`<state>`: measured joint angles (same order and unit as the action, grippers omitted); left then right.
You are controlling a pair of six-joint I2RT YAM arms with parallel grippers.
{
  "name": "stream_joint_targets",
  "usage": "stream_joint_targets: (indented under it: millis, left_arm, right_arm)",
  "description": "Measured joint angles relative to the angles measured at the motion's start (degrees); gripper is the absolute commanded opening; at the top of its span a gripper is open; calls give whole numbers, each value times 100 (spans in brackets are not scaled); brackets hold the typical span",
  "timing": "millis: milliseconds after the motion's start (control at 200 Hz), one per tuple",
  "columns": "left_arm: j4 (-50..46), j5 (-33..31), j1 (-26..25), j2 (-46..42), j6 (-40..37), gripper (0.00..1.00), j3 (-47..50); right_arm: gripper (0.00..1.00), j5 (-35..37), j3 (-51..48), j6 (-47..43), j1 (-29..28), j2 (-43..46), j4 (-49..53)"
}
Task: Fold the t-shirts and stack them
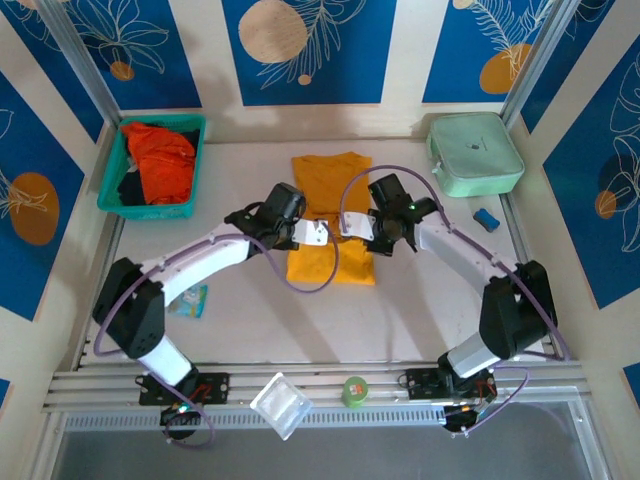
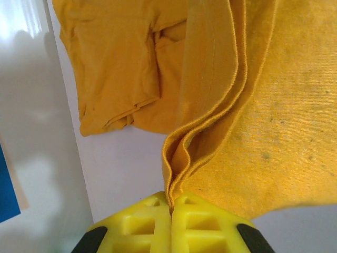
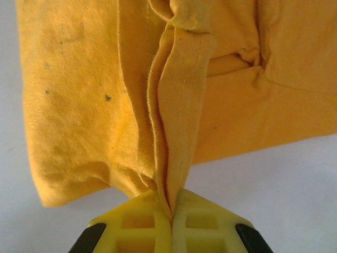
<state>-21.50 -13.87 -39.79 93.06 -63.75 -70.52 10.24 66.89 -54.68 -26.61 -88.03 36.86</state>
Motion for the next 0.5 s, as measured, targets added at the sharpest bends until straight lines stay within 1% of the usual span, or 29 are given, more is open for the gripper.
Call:
stream_joint_targets:
  millis: [210, 500]
  left_arm:
    - [332, 9, 195, 525, -96, 0, -70]
    - [920, 26, 264, 994, -131, 0, -70]
  right_arm:
    - [0, 101, 245, 26, 173, -669, -400]
    - [0, 378, 531, 262, 264, -1156, -667]
